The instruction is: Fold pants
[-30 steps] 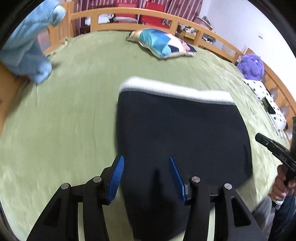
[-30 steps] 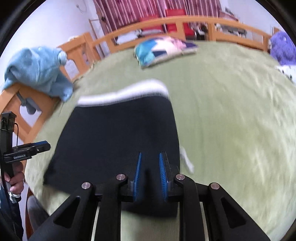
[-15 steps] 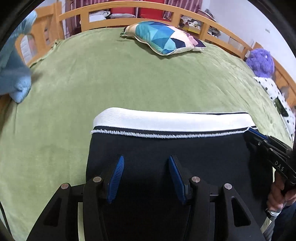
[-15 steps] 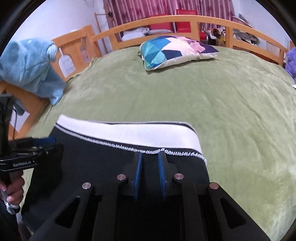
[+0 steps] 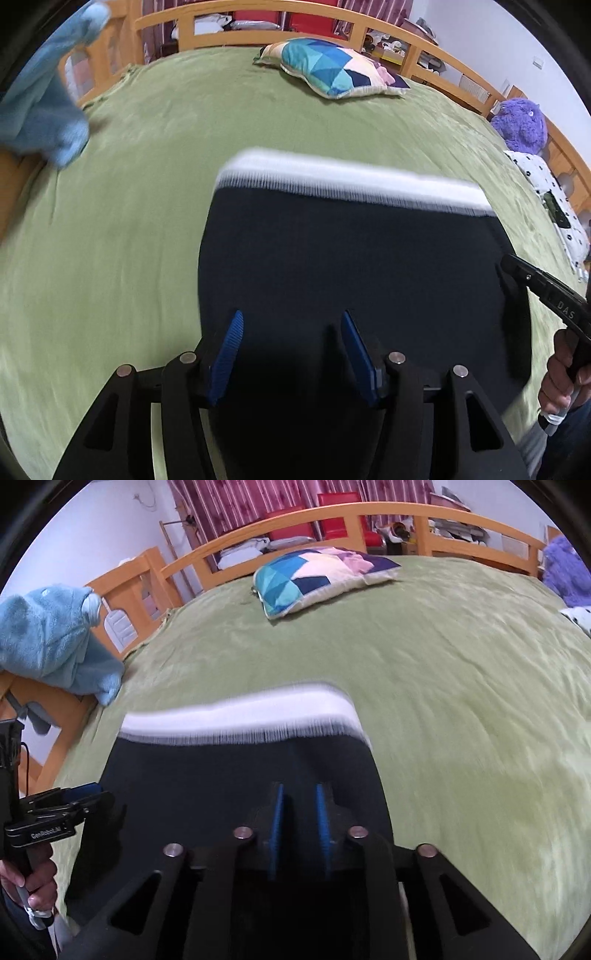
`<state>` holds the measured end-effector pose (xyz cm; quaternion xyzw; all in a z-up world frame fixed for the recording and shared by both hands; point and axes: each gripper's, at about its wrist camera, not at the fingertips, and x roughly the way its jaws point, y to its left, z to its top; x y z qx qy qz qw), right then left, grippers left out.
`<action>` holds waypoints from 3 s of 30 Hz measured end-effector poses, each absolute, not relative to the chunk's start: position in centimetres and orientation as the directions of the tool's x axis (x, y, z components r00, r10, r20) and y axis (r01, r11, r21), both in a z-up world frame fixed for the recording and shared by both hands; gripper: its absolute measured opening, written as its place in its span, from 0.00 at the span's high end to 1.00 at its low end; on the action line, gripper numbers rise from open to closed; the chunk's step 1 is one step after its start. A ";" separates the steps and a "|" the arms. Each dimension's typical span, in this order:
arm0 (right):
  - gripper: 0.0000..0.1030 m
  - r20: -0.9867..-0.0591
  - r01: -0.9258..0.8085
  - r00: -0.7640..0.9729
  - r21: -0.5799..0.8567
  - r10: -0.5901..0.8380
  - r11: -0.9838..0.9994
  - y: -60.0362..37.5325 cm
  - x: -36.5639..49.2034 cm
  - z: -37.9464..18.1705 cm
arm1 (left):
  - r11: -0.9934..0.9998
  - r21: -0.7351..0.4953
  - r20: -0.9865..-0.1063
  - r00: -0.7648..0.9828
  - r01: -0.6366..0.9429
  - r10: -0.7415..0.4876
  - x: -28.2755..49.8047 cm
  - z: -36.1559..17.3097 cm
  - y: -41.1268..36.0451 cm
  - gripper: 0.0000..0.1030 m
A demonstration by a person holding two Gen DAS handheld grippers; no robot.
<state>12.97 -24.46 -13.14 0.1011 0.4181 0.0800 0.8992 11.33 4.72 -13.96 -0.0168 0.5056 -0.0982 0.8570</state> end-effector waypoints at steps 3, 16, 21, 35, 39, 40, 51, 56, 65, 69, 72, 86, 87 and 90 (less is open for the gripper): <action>0.77 -0.750 -0.073 0.628 0.209 0.208 0.975 -24.2 9.0 -13.9 | 0.987 -0.095 -0.877 0.459 0.132 -0.146 6.9 -15.3 5.2 0.47; 0.75 -0.773 0.007 0.620 0.177 0.134 0.984 -26.3 -3.1 -11.7 | 0.985 -0.071 -0.817 0.557 0.159 -0.149 -1.8 -8.7 4.9 0.38; 0.53 -0.707 0.037 0.703 0.143 0.076 0.989 -26.3 -6.1 -5.1 | 0.986 -0.062 -0.764 0.628 0.155 -0.147 -3.5 -3.8 2.8 0.34; 0.04 -0.618 0.051 0.786 0.065 0.001 0.997 -24.0 -12.2 2.1 | 0.990 -0.023 -0.681 0.722 0.142 -0.120 -8.6 2.2 -1.0 0.14; 0.04 -0.615 0.051 0.789 0.080 0.010 0.995 -23.9 -13.0 2.4 | 0.991 -0.023 -0.678 0.727 0.130 -0.111 -9.2 2.4 -1.1 0.13; 0.04 -0.613 0.047 0.790 0.089 0.018 0.995 -24.0 -13.1 2.5 | 0.992 -0.023 -0.678 0.727 0.127 -0.109 -9.3 2.4 -1.2 0.13; 0.04 -0.617 0.052 0.787 0.073 0.004 0.996 -23.9 -13.6 2.5 | 0.992 -0.001 -0.676 0.732 0.122 -0.091 -10.2 1.9 -1.8 0.13; 0.04 -0.618 0.060 0.786 0.078 0.000 0.995 -24.0 -13.9 2.4 | 0.993 -0.012 -0.684 0.724 0.116 -0.093 -10.3 1.7 -1.5 0.13; 0.04 -0.620 0.058 0.785 0.078 0.003 0.995 -23.9 -14.1 2.4 | 0.993 -0.016 -0.686 0.722 0.114 -0.094 -10.2 1.7 -1.2 0.13; 0.04 -0.620 0.058 0.785 0.075 0.001 0.996 -23.9 -14.0 2.4 | 0.993 -0.021 -0.685 0.722 0.113 -0.097 -10.3 1.7 -1.1 0.13; 0.04 -0.620 0.058 0.785 0.078 0.003 0.995 -23.9 -14.0 2.4 | 0.994 -0.018 -0.686 0.722 0.112 -0.094 -10.3 1.8 -1.0 0.13; 0.04 -0.622 0.058 0.783 0.081 0.005 0.995 -23.8 -14.1 2.1 | 0.994 -0.025 -0.684 0.724 0.106 -0.094 -10.2 2.0 -0.6 0.13; 0.04 -0.621 0.055 0.784 0.081 0.007 0.995 -23.7 -14.1 2.1 | 0.994 -0.025 -0.684 0.724 0.104 -0.093 -10.2 2.0 -0.6 0.13; 0.04 -0.621 0.054 0.784 0.082 0.008 0.995 -23.7 -14.1 2.0 | 0.994 -0.025 -0.683 0.725 0.103 -0.092 -10.1 2.1 -0.2 0.13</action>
